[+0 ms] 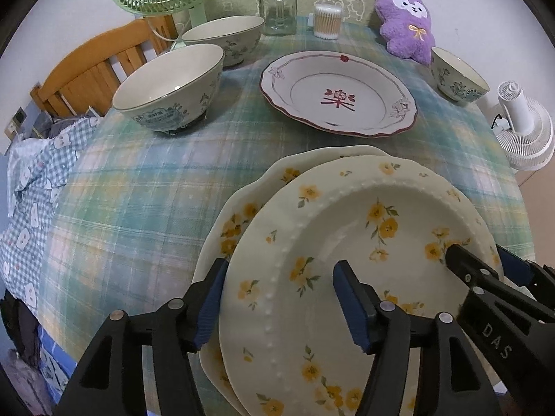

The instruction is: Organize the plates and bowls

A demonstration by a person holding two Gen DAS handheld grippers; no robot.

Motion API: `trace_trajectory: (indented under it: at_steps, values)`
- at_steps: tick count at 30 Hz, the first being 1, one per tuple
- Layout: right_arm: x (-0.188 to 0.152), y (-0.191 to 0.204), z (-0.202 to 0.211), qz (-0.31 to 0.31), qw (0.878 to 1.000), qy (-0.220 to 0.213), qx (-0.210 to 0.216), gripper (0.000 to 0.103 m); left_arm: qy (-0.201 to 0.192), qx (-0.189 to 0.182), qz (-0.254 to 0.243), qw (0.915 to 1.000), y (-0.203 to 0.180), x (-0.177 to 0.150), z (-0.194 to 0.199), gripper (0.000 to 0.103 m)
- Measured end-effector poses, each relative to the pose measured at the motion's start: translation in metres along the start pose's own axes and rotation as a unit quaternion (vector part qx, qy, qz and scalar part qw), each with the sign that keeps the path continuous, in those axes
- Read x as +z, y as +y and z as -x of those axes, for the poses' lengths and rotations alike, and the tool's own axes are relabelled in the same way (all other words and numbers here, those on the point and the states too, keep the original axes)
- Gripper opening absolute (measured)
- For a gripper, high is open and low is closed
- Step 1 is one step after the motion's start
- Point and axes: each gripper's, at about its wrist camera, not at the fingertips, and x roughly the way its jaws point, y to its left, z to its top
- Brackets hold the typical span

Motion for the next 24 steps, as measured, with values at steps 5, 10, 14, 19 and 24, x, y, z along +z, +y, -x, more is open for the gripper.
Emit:
trace_trajectory:
  at_steps: [5, 10, 14, 19, 24]
  values:
    - [0.001, 0.001, -0.001, -0.006, 1.000, -0.001, 0.001, 0.056, -0.003, 0.016, -0.021, 0.9997, -0.006, -0.004, 0.000, 0.068]
    - [0.003, 0.003, -0.003, -0.009, 1.000, -0.001, -0.002, 0.057, -0.010, 0.029, -0.022, 0.9993, -0.009, -0.005, -0.001, 0.070]
    - [0.003, 0.006, -0.001, -0.003, 1.000, -0.001, -0.001, 0.057, -0.018, 0.066, -0.037, 0.9969, -0.018, -0.004, -0.004, 0.073]
    - [0.003, 0.008, -0.003, -0.005, 1.000, -0.002, -0.003, 0.057, -0.017, 0.060, -0.030, 0.9976, -0.016, -0.003, -0.004, 0.077]
    - [0.009, 0.012, -0.007, -0.001, 1.000, -0.001, 0.002, 0.057, -0.012, 0.043, -0.013, 0.9989, -0.006, -0.001, 0.001, 0.078]
